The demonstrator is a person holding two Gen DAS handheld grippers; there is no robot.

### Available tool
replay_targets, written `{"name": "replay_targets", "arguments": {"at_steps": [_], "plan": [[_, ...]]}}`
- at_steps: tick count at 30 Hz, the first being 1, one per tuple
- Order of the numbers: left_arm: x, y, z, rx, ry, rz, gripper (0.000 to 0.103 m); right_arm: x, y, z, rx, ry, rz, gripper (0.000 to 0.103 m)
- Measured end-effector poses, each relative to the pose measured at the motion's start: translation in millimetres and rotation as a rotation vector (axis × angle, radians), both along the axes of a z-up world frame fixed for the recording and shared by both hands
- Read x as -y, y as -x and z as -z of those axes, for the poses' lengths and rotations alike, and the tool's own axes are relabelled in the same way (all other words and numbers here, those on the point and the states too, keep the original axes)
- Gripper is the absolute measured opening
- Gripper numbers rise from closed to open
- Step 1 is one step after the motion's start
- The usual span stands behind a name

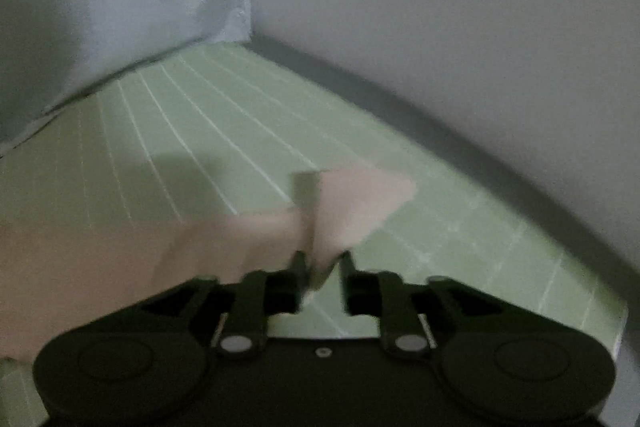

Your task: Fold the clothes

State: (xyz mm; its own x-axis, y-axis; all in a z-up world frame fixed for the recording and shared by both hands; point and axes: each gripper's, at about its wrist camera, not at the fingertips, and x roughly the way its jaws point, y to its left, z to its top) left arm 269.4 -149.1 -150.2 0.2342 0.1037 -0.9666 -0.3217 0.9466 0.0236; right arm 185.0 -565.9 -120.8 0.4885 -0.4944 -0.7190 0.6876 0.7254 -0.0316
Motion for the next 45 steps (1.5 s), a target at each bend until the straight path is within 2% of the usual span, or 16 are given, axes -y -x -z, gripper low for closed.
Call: {"name": "replay_targets", "arguments": {"at_steps": [2, 8, 9, 10, 11, 12, 16, 19, 21, 23, 26, 28, 30, 35, 39, 45], "plan": [[-1, 0, 0, 0.0, 0.002, 0.001, 0.095, 8, 5, 2, 0.033, -0.045, 0.068, 0.051], [-1, -1, 1, -0.001, 0.002, 0.002, 0.097, 30, 7, 5, 0.081, -0.127, 0.18, 0.057], [-1, -1, 2, -0.001, 0.001, 0.001, 0.098, 32, 9, 6, 0.085, -0.125, 0.188, 0.055], [-1, -1, 2, -0.002, 0.001, 0.0, 0.099, 34, 10, 6, 0.088, -0.123, 0.195, 0.039], [0, -1, 2, -0.002, 0.0, -0.001, 0.1, 35, 12, 5, 0.079, -0.119, 0.199, 0.012], [0, -1, 2, -0.002, 0.0, -0.002, 0.1, 36, 15, 3, 0.072, -0.11, 0.208, 0.003], [0, 0, 2, 0.0, 0.001, -0.002, 0.101, 33, 33, -5, 0.06, -0.059, 0.259, 0.003], [-1, 1, 4, 0.002, 0.002, -0.001, 0.103, 33, 32, 2, -0.018, -0.017, 0.256, 0.005], [-1, 0, 4, 0.0, 0.005, -0.001, 0.103, 26, 23, 2, -0.102, 0.066, 0.22, 0.019], [-1, 0, 4, 0.0, 0.006, 0.0, 0.103, 15, 15, -3, -0.134, 0.164, 0.199, 0.05], [-2, -2, 4, -0.001, 0.012, -0.004, 0.103, -1, -3, -15, -0.091, 0.222, 0.137, 0.072], [-5, -4, 3, -0.006, 0.024, -0.016, 0.103, -17, -21, -20, -0.053, 0.224, 0.067, 0.084], [-11, -7, 1, -0.003, 0.031, -0.036, 0.103, -34, -44, -22, -0.012, 0.183, -0.039, 0.085], [-33, -22, -6, 0.049, -0.066, -0.078, 0.103, -88, -114, -11, 0.055, 0.027, -0.407, 0.085], [-51, -26, 4, 0.044, -0.009, -0.153, 0.103, -134, -172, -2, 0.091, -0.064, -0.698, 0.085], [-47, -28, 8, 0.081, -0.025, -0.119, 0.103, -186, -237, 20, 0.026, -0.082, -0.967, 0.082]]}}
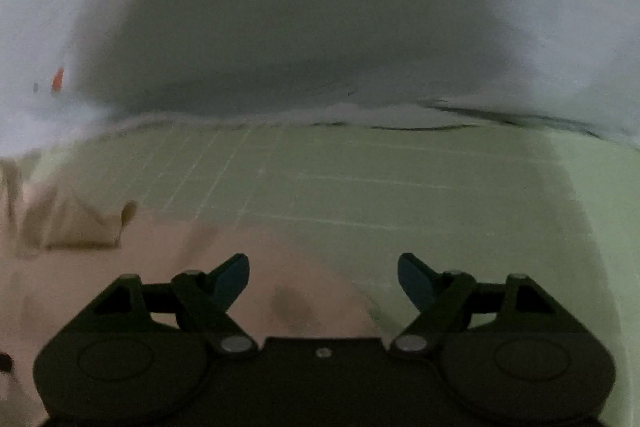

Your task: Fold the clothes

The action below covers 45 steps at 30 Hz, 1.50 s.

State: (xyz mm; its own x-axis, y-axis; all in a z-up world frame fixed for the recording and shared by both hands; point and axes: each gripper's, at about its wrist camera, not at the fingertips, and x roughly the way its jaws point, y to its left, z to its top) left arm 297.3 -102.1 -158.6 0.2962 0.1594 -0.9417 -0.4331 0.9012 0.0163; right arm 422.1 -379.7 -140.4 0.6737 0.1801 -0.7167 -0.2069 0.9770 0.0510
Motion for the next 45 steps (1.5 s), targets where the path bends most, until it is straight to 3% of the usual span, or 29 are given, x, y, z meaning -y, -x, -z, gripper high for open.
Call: {"name": "replay_targets", "arguments": {"at_steps": [4, 6, 7, 8, 12, 16, 19, 20, 22, 24, 26, 27, 29, 36, 40, 45], "plan": [[-3, 0, 0, 0.007, -0.003, 0.005, 0.103, -17, -8, 9, -0.037, 0.063, -0.128, 0.062], [-3, 0, 0, 0.01, -0.004, 0.009, 0.103, -17, -12, 7, -0.038, 0.015, -0.142, 0.042], [-3, -1, 0, 0.012, -0.005, 0.012, 0.103, -18, -14, 6, -0.036, 0.009, -0.153, 0.019], [-3, -1, -1, 0.013, -0.005, 0.014, 0.103, -19, -17, 5, -0.034, 0.005, -0.164, 0.009], [-2, -2, -1, 0.021, -0.008, 0.024, 0.103, -33, -18, 10, 0.022, 0.063, -0.166, 0.008], [-2, -1, -2, 0.043, -0.018, 0.037, 0.103, -38, -38, 12, 0.016, 0.028, -0.132, 0.008], [-2, -1, -2, 0.049, -0.019, 0.035, 0.103, -43, -43, 12, 0.004, 0.04, -0.121, 0.015], [-2, -2, -3, 0.045, -0.016, 0.035, 0.103, -43, -41, 10, 0.0, 0.053, -0.117, 0.033], [-4, -2, -5, 0.038, -0.004, 0.033, 0.103, -43, -27, 1, 0.031, 0.117, -0.064, 0.05], [-6, 1, -12, 0.046, 0.017, 0.021, 0.103, -35, -1, -12, 0.051, 0.091, -0.018, 0.065], [-5, 11, -22, 0.082, 0.031, 0.014, 0.103, -26, 30, -22, 0.054, 0.022, 0.015, 0.092], [-4, 17, -27, 0.097, 0.033, 0.015, 0.103, -21, 47, -25, 0.048, -0.031, 0.024, 0.097], [1, 31, -39, 0.127, 0.026, 0.021, 0.103, -18, 79, -23, 0.024, -0.071, 0.009, 0.099], [10, 105, -66, 0.197, 0.0, 0.016, 0.103, -44, 177, 9, -0.032, -0.054, -0.052, 0.103], [-2, 154, -71, 0.189, -0.041, 0.004, 0.103, -62, 209, 22, -0.039, -0.037, -0.08, 0.103], [-36, 186, -70, 0.187, 0.0, -0.085, 0.103, -81, 227, 12, 0.021, 0.018, -0.01, 0.103]]}}
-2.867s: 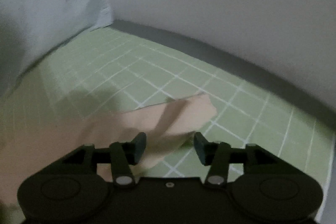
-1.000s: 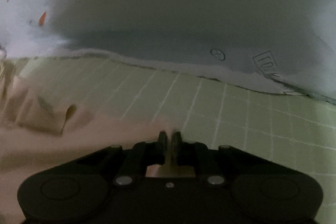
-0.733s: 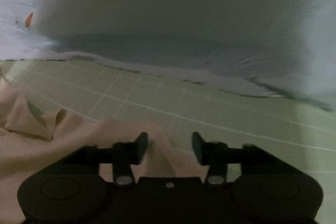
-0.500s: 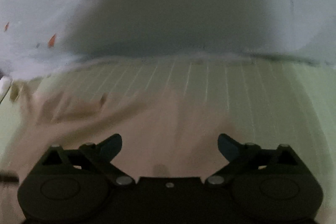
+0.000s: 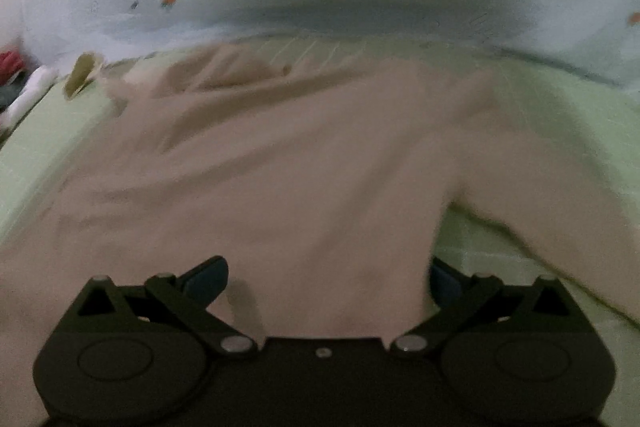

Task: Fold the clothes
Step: 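Release the sweater and hold both tools above the flattened sweater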

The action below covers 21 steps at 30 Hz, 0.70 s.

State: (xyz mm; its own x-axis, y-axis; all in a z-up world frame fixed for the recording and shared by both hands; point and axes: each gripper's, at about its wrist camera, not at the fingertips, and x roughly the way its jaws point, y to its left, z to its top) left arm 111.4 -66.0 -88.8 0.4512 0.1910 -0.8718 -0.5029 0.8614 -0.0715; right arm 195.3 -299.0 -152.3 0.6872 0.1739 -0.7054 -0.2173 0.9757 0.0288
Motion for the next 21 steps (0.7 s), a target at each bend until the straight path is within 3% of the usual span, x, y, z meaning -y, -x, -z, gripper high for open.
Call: {"name": "replay_targets", "arguments": {"at_steps": [7, 15, 21], "plan": [[-64, 1, -6, 0.042, 0.026, 0.003, 0.103, -38, 8, -22, 0.157, 0.139, 0.208, 0.103], [-165, -37, 0, 0.089, 0.085, -0.011, 0.103, -85, -4, -1, 0.023, 0.073, 0.279, 0.103], [-239, -90, 7, 0.131, 0.159, -0.008, 0.103, -108, -17, 15, 0.024, 0.043, 0.423, 0.103]]}}
